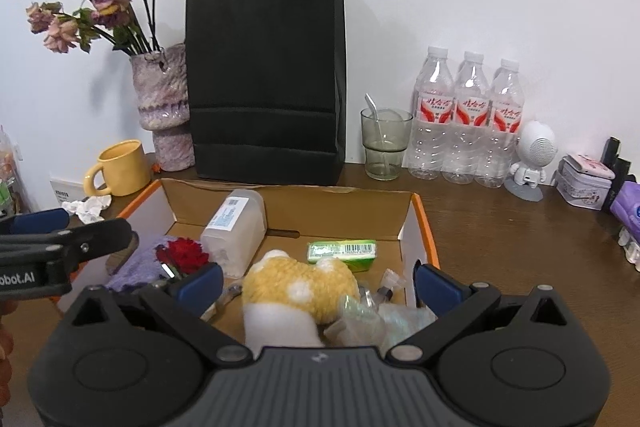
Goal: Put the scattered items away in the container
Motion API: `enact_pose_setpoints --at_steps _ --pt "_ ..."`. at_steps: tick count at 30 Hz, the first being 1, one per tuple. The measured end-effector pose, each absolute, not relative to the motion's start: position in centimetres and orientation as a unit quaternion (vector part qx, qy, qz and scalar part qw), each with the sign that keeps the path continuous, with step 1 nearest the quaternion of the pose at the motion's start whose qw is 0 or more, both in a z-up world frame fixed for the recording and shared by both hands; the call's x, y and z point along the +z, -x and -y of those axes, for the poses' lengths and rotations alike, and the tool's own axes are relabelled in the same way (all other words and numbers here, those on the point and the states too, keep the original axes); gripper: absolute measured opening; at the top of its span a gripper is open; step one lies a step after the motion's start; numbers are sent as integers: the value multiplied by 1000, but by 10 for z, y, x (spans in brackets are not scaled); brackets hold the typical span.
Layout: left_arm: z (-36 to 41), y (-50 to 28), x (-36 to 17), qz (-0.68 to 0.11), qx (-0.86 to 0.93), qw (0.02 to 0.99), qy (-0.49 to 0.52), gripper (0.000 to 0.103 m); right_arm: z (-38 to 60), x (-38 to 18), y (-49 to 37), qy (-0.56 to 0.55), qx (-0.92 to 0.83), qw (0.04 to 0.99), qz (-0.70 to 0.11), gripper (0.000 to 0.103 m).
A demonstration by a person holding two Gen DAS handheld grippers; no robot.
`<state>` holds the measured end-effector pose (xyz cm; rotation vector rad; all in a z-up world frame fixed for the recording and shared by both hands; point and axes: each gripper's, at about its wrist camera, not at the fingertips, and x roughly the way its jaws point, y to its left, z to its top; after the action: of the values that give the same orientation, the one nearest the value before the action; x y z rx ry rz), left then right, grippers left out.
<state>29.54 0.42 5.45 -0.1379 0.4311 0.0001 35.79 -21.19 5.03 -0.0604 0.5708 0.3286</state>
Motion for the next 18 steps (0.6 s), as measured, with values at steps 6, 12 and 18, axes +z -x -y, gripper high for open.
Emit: enact_pose_setpoints --at_steps 6,12,18 --pt "3 -260 62 -215 1 974 71 103 221 61 -317 26 167 948 -270 103" --pt "13 -225 69 -222 1 973 61 103 228 71 -277 26 168 949 -265 103" --pt "17 -193 74 -230 6 971 61 103 233 76 -244 22 165 951 -262 103"
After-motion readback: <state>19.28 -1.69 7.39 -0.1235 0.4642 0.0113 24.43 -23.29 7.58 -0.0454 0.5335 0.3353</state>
